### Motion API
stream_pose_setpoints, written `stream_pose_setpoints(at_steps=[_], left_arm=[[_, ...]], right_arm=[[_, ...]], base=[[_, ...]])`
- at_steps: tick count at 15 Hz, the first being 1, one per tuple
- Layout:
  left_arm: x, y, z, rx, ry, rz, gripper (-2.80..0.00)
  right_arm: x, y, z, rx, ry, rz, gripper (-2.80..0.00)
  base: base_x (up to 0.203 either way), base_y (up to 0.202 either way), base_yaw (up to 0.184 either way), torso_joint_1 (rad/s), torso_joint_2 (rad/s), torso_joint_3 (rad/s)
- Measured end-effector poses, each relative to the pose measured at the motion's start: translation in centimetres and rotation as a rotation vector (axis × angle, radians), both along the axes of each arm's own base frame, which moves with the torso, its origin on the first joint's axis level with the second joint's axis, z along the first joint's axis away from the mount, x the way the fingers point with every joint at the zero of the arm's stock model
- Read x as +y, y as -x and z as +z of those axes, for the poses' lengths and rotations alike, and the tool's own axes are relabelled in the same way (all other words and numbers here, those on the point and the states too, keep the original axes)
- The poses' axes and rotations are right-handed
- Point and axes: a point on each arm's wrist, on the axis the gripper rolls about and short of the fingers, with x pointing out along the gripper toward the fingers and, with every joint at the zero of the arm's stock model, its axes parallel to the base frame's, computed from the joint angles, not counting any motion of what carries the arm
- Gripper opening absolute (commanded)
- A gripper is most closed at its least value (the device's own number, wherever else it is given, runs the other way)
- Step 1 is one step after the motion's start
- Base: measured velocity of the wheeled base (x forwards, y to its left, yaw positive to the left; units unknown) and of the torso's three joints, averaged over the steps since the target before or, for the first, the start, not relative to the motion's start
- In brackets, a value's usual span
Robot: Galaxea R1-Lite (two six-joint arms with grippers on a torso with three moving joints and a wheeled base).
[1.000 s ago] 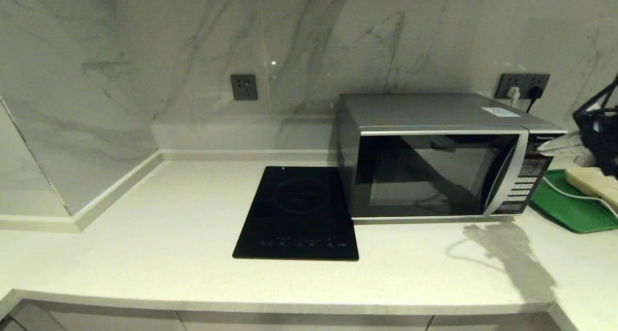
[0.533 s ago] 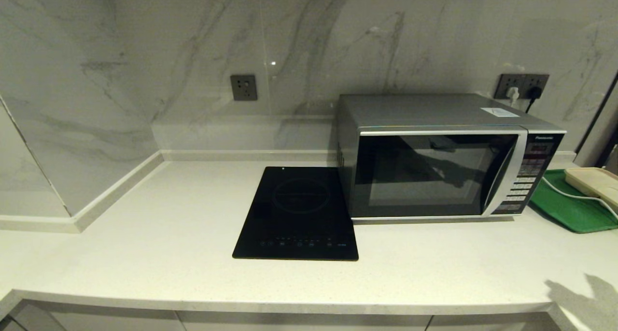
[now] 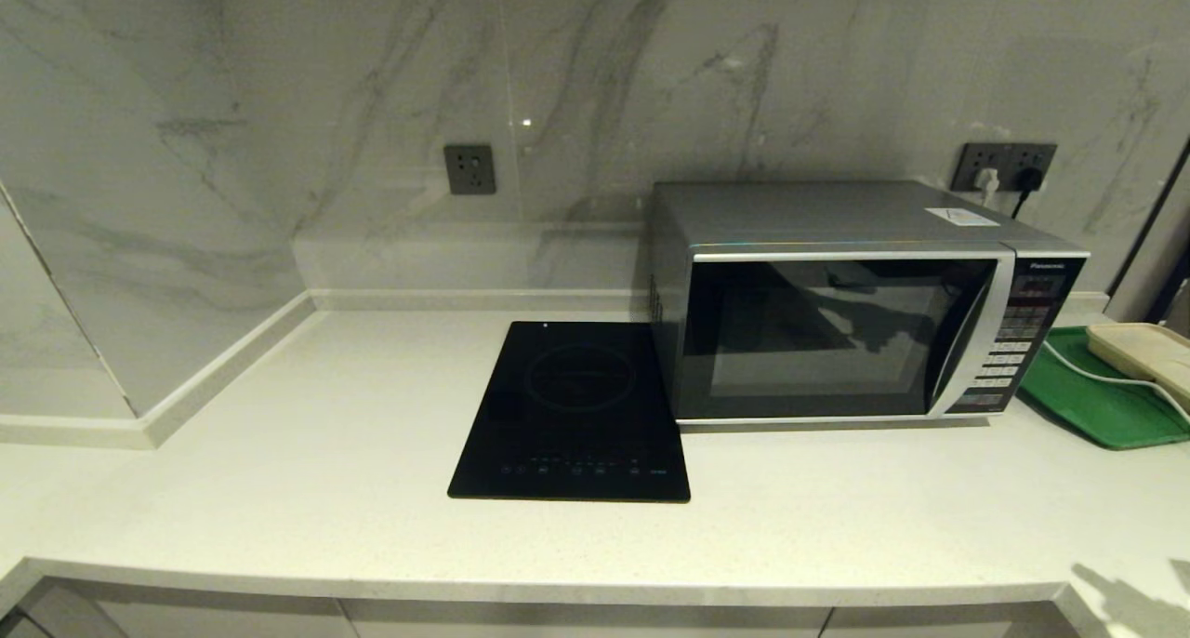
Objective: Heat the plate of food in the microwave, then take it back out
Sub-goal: Open the microwave oven
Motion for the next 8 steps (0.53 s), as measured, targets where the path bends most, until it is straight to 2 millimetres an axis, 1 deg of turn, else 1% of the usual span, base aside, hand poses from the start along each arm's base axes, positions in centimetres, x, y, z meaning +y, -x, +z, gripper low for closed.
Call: stream_pose_setpoints(at_steps=[2,8], left_arm=[[0.0,0.0,0.0,0.0,0.0,0.001,-2.8],[0.0,0.0,0.0,0.0,0.0,0.001,-2.8]], right_arm=[[-2.2,-1.4,-2.3,-0.014,-0.013,0.001,-2.8],[-9.3,-6.0,-10.1,-0.007,-0.092,-0.035,-2.8]], base=[[0.0,0.0,0.0,0.0,0.0,0.0],[0.0,0.0,0.0,0.0,0.0,0.0]])
